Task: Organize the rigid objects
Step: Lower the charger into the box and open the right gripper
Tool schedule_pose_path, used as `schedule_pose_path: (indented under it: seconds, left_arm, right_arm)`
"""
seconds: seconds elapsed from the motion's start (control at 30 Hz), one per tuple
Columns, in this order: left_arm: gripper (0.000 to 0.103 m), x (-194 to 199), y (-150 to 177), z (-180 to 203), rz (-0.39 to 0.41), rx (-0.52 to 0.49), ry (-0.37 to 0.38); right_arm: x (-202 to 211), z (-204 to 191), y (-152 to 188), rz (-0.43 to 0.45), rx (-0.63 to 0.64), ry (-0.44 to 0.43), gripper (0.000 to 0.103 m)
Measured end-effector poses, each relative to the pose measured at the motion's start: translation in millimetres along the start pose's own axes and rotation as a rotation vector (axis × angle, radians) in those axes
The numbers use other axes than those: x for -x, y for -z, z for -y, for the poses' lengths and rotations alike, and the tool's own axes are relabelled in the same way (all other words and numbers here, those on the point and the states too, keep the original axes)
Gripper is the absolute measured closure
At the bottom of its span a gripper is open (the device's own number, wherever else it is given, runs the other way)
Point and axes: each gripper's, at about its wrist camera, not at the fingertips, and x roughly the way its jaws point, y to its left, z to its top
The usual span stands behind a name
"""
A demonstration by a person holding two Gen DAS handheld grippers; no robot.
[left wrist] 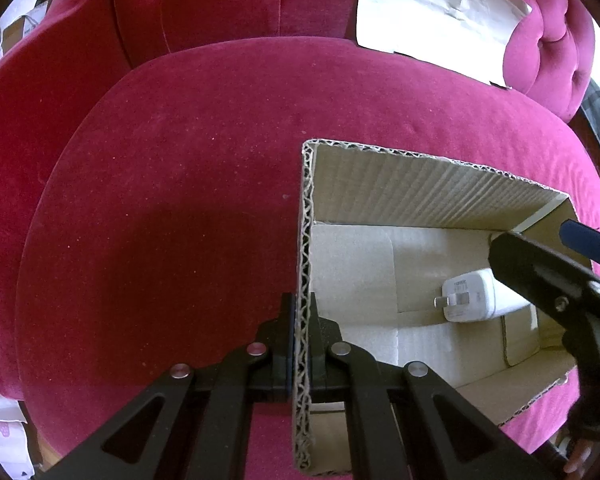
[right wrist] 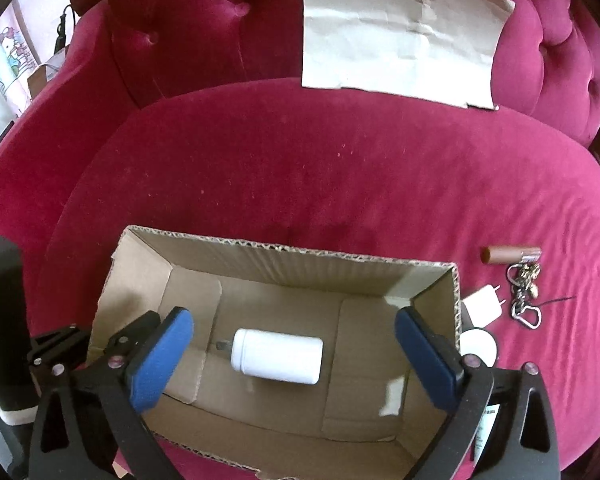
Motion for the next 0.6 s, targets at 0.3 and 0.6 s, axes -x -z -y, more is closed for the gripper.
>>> schedule_pose_path:
  seconds: [0.3, 0.6]
  left_arm:
    - [0.100, 0.9, -0.2, -2.0, 0.002, 0.003, -0.001]
    - [0.100, 3.4, 1.3, -0.8, 0.009, 0.002, -0.006]
  right_arm:
    - [15.4, 6.0, 0.1, 0.023, -0.006, -0.005, 0.000]
    - [35.6, 18.9, 2.7, 0.052, -0.009, -0.011, 0.000]
